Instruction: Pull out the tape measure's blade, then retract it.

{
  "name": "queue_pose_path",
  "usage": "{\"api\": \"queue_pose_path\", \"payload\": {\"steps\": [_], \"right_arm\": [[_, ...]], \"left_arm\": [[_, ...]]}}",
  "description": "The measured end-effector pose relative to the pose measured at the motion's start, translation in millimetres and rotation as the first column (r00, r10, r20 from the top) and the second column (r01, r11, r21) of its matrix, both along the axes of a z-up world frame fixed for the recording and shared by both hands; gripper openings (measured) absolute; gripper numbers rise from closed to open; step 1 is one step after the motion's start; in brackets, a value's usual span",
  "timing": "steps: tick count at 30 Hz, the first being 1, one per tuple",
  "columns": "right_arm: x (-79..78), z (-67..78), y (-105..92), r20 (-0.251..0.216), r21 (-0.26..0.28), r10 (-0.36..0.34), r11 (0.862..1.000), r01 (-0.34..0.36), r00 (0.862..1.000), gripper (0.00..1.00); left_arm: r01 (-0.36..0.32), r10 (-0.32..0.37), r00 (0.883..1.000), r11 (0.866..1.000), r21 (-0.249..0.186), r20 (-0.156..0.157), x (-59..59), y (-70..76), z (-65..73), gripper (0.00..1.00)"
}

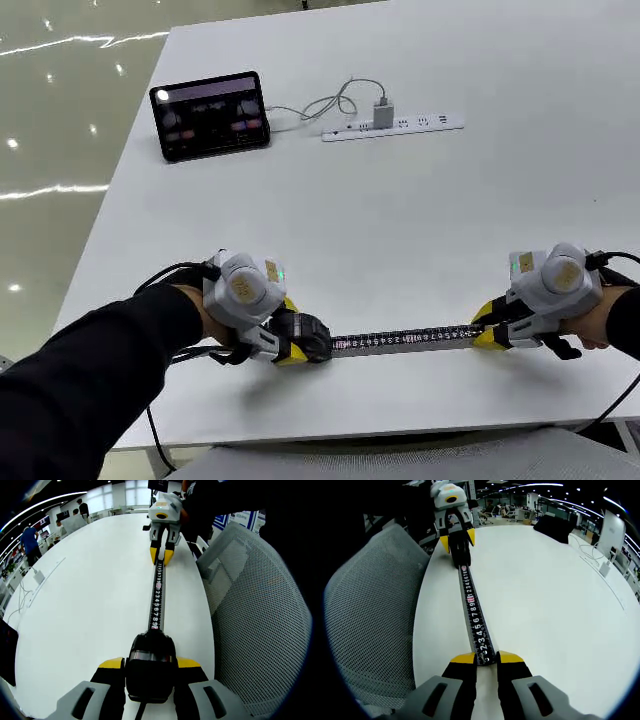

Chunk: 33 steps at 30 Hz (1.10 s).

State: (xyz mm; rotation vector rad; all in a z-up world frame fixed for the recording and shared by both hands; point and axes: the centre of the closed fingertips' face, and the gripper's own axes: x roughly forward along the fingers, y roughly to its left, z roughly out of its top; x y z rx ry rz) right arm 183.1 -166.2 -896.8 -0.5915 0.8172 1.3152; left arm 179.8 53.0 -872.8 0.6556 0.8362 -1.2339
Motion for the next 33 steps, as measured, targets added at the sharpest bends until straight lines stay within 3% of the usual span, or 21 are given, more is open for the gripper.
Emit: {"api": "queue_pose_path", "payload": {"steps": [33], "right_arm": [[7.4,-2.2,-9.1,-0.003,-0.006,-0.023,1.0,0.023,1.0,0.1]], "left_arm": [[-0.001,0.001,1.0,1.0,0.0,0.001,1.2,0.8,-0.4,0.33]]}}
